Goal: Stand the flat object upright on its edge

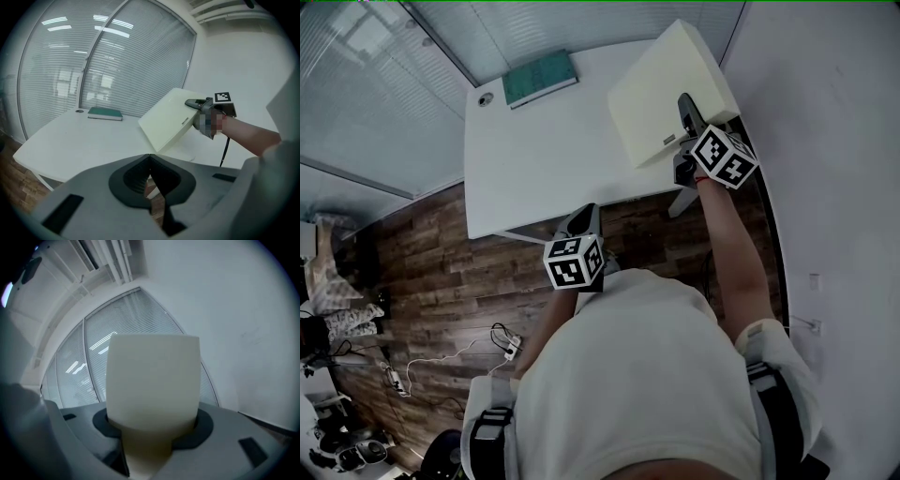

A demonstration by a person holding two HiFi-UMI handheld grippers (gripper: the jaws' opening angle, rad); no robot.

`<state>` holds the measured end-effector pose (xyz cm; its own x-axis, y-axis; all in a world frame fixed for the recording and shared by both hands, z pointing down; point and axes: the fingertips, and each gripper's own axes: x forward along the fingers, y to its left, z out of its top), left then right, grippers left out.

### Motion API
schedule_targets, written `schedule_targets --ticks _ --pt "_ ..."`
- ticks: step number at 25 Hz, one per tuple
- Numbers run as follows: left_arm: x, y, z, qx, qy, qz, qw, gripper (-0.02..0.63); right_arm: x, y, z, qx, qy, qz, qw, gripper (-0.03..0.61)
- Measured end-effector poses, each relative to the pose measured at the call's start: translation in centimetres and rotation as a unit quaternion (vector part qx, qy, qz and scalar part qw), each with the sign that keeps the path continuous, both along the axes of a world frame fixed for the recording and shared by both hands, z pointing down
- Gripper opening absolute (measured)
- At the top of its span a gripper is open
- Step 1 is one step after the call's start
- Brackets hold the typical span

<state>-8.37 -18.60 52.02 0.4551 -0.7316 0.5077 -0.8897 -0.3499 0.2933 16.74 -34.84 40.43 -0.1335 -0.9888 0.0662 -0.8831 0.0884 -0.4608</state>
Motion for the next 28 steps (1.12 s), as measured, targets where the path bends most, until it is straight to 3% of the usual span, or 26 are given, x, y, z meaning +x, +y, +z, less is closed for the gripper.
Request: schedule_targets --ticks 5,13,22,28 --pt "-0.2 -0.1 0.0 0.002 0.001 -0.005 1.0 0.02 -3.0 -1.1 -1.2 0.009 0.103 -0.03 0.994 0.261" --pt "-1.3 -0.2 0.1 0.002 0.001 -0.019 0.9998 0.02 -7.8 -2.2 -2.1 0.026 0.229 -0.075 0.97 0.261" --pt "-2.5 -0.5 0.1 0.004 0.002 -0.03 0.9995 0.02 -11.2 -4.1 -2.2 0.037 0.283 -0.096 0.954 0.261" --pt "-3.3 -0.6 0.1 0.003 0.003 -0.039 0.9992 0.02 -12.0 -5.7 -1.3 0.027 0.293 -0.089 0.952 0.262"
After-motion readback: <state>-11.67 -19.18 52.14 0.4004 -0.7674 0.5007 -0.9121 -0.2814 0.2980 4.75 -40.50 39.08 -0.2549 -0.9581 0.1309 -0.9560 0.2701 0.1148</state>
